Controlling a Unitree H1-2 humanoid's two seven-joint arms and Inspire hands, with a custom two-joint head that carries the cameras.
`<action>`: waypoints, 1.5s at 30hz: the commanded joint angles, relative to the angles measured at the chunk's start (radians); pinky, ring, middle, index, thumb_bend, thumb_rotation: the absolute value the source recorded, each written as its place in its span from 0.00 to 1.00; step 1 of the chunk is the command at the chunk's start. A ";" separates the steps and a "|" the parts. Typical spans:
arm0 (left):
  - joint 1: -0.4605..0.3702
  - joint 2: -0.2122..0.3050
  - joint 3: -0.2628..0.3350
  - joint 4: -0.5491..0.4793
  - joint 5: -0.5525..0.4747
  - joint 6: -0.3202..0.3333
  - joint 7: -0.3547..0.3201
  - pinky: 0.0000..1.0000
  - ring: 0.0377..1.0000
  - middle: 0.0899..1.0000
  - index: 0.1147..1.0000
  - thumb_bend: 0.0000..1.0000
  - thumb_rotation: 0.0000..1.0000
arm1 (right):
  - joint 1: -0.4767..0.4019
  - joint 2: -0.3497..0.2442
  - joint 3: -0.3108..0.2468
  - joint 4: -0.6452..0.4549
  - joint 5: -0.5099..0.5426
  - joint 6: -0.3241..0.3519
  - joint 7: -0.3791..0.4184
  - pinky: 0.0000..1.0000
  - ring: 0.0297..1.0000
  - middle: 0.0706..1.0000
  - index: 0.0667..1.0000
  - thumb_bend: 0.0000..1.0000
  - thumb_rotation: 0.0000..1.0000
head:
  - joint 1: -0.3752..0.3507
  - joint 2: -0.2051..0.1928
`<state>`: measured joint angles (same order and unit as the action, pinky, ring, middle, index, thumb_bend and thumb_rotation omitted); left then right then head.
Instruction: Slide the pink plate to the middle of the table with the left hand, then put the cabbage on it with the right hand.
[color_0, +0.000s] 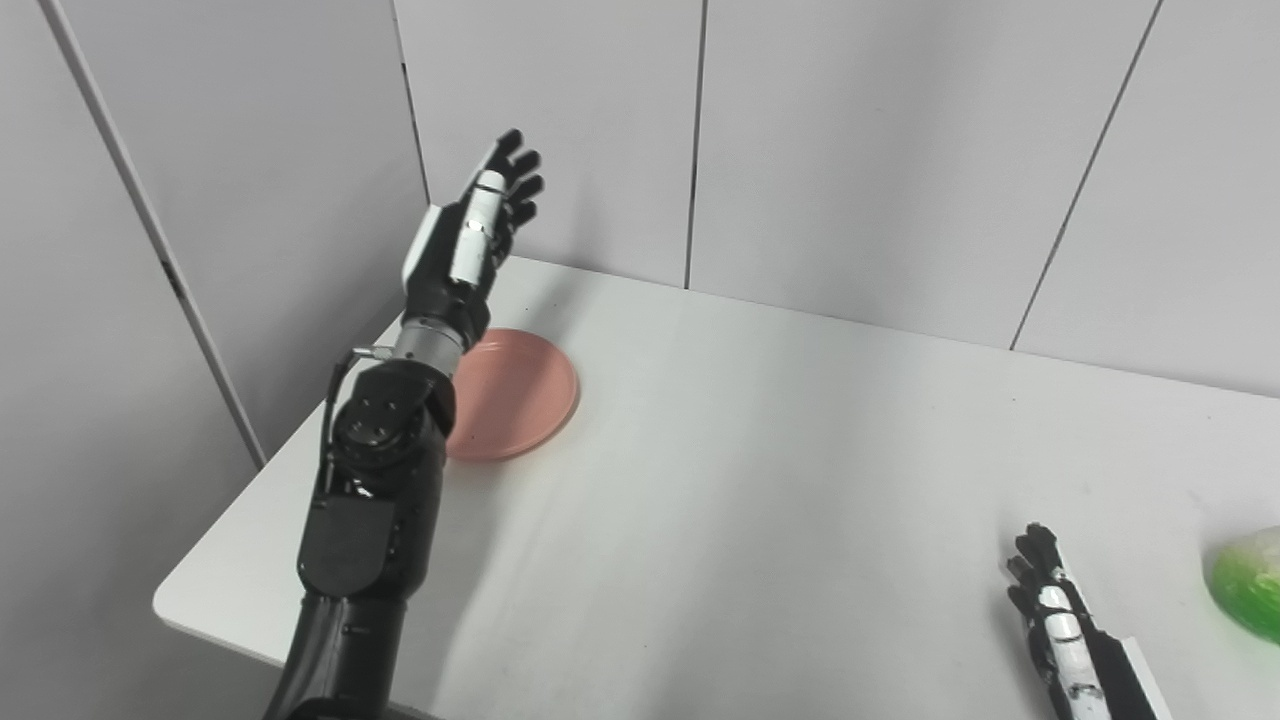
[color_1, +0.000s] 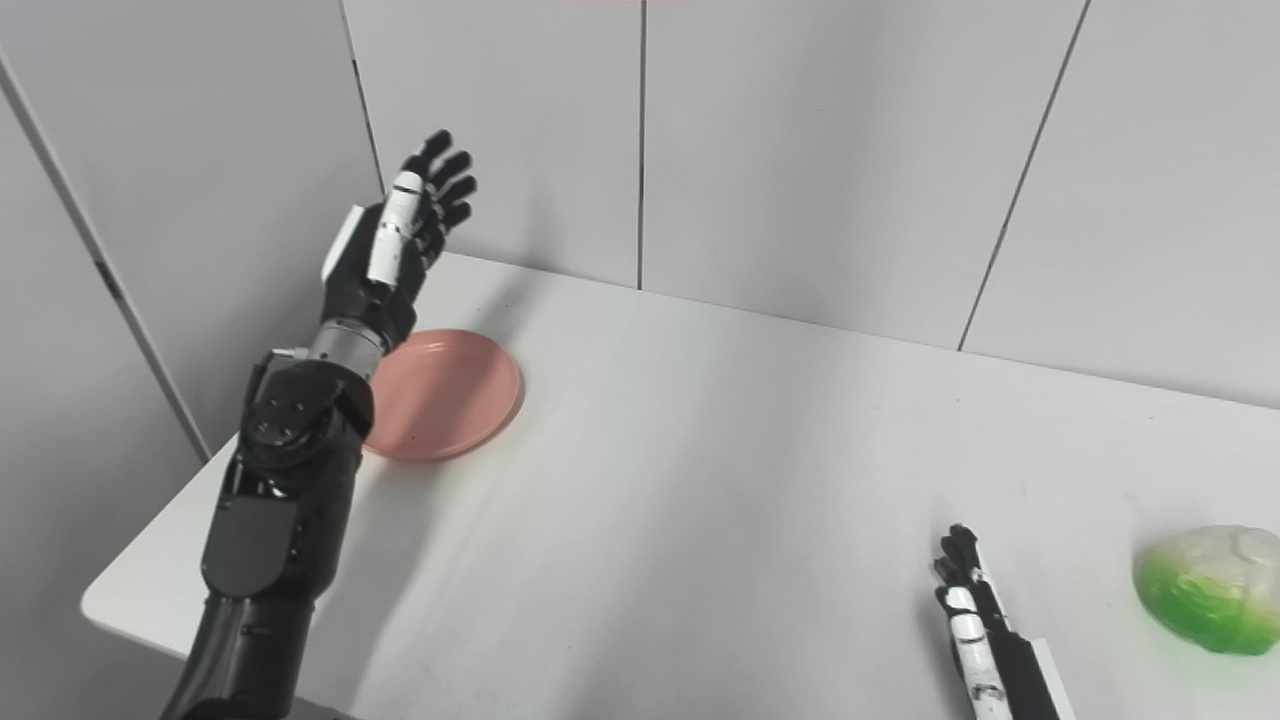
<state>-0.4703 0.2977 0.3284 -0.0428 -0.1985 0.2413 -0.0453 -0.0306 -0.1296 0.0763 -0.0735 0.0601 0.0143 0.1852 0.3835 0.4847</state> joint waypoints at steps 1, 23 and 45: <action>-0.056 0.045 0.024 -0.002 -0.012 -0.048 0.011 0.95 0.94 0.94 0.92 0.44 1.00 | -0.006 -0.006 -0.005 -0.014 0.004 0.009 0.004 1.00 1.00 1.00 1.00 0.11 1.00 | 0.001 0.000; -0.014 0.138 0.143 0.152 -0.104 -0.042 0.024 0.94 0.96 0.95 0.93 0.44 1.00 | -0.004 -0.018 -0.008 -0.024 0.015 0.015 0.008 1.00 1.00 1.00 1.00 0.12 1.00 | 0.015 0.009; 0.008 0.162 0.165 0.362 -0.165 -0.116 -0.008 0.95 0.95 0.95 0.93 0.41 1.00 | -0.002 -0.018 -0.006 -0.046 0.004 0.035 0.005 1.00 1.00 1.00 1.00 0.13 1.00 | 0.014 0.021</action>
<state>-0.4315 0.4140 0.4873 0.3327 -0.3549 0.1750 -0.0350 -0.0264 -0.1423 0.0754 -0.0930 0.0621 0.0362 0.1880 0.3973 0.5047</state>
